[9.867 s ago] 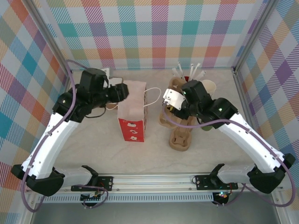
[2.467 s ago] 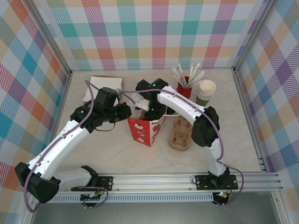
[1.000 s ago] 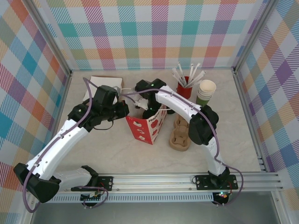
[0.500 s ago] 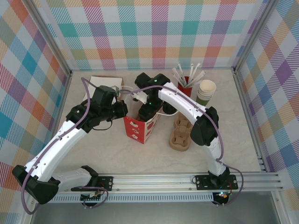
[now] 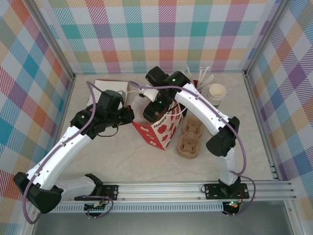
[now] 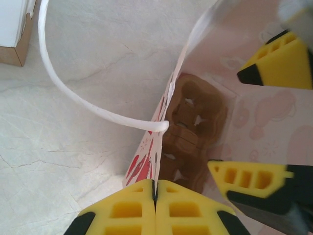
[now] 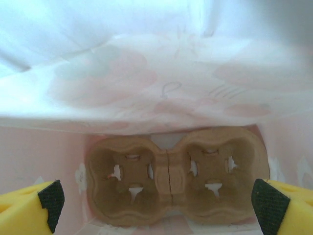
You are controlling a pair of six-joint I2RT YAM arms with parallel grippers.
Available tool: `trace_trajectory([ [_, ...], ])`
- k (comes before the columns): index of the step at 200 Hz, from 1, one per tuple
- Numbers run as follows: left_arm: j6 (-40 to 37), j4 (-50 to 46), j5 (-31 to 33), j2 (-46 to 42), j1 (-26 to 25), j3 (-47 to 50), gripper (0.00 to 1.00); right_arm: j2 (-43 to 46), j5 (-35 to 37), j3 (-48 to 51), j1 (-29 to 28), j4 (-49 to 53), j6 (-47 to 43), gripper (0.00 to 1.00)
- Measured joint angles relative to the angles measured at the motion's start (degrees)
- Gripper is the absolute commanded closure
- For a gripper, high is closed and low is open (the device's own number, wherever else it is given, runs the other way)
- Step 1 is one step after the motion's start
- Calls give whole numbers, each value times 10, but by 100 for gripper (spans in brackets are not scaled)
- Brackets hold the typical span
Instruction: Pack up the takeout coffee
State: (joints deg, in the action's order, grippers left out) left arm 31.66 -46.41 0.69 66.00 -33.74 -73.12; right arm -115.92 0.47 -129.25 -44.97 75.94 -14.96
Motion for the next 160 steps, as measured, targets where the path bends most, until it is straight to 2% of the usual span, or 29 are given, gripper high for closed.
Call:
trace_trajectory([
  [102, 0, -1, 5, 2, -2, 0, 98, 12, -19, -19, 0, 0, 14, 0],
  [160, 1, -2, 20, 3, -3, 3, 98, 14, -17, -88, 0, 4, 35, 0],
])
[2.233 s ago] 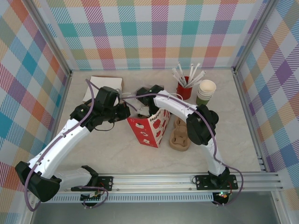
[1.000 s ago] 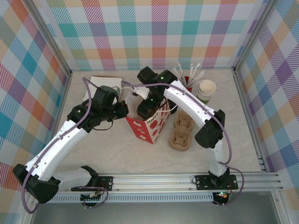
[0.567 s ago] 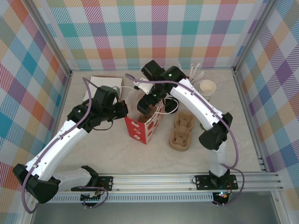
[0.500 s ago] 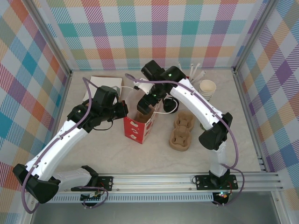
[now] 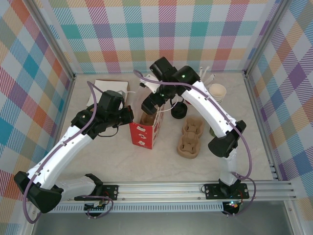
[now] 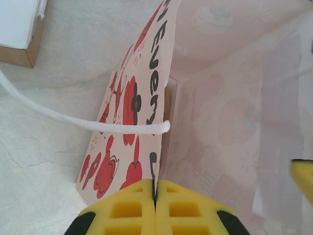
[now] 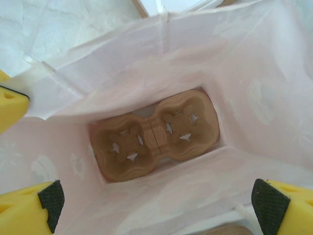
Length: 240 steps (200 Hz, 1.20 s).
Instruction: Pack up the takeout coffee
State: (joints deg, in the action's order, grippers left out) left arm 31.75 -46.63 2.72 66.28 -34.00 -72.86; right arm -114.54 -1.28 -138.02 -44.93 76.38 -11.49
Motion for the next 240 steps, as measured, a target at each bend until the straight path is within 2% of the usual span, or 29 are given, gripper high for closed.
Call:
trace_trajectory([
  [54, 4, -2, 14, 0, 0, 7, 98, 50, 4, -5, 3, -2, 36, 0],
  [104, 10, -2, 25, 0, 0, 12, 99, 165, 21, 28, 12, -44, 98, 0],
  [149, 17, 0, 30, -1, 0, 14, 99, 314, 60, 176, 49, -105, 155, 0],
  [220, 19, 2, 30, -1, 0, 16, 99, 516, 85, 463, 202, -144, 231, 0],
  [240, 20, 3, 30, -1, 0, 16, 92, 556, 94, 537, 219, -147, 247, 0],
])
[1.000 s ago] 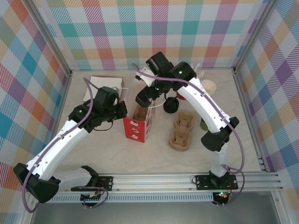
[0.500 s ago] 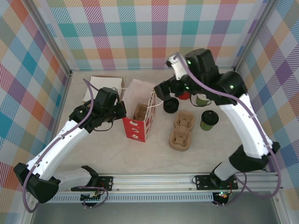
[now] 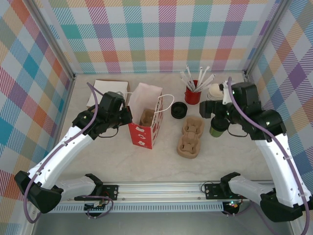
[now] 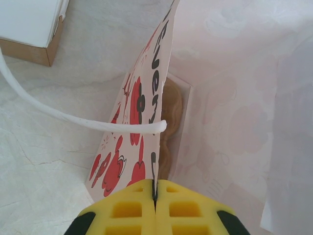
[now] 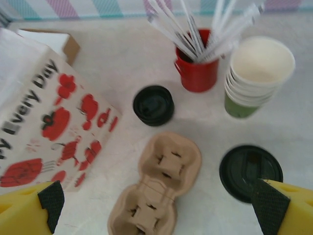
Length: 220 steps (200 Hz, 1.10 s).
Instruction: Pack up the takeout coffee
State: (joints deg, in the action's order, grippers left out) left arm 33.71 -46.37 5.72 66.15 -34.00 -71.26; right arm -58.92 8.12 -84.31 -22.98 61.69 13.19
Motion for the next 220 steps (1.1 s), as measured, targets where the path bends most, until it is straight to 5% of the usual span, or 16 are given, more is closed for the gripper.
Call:
trace_trajectory([
  [38, 4, -1, 0, 0, 0, 0, 60, 40, 12, 139, 6, -11, 30, 0],
  [87, -17, -57, 1, 6, 0, -85, 36, 43, 2, 251, 6, -42, 58, 0],
  [144, -106, -137, 4, 116, 19, -301, 32, 40, 0, 253, 6, -77, 59, 0],
  [220, -320, -229, -2, 402, 64, -554, 30, 40, -2, 257, 6, -88, 59, 0],
])
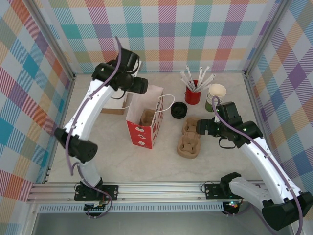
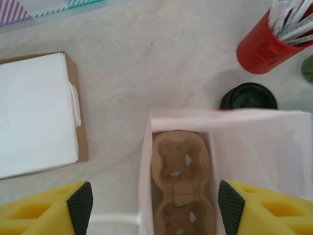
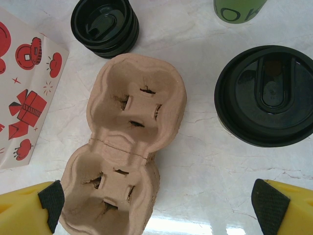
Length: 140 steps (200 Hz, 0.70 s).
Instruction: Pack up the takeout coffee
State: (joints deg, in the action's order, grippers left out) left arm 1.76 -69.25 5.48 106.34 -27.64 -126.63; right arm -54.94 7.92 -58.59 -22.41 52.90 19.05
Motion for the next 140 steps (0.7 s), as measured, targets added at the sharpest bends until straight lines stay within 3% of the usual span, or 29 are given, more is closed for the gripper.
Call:
trace_trajectory([
  [32, -42, -36, 13, 87, 8, -75, 42, 1, 0, 0, 0, 0, 0, 0],
  [94, -33, -43, 15, 124, 12, -92, 100, 4, 0, 0, 0, 1, 0, 0],
  [140, 55, -45, 16, 97, 13, -79, 100, 4, 6, 0, 0, 2, 1, 0],
])
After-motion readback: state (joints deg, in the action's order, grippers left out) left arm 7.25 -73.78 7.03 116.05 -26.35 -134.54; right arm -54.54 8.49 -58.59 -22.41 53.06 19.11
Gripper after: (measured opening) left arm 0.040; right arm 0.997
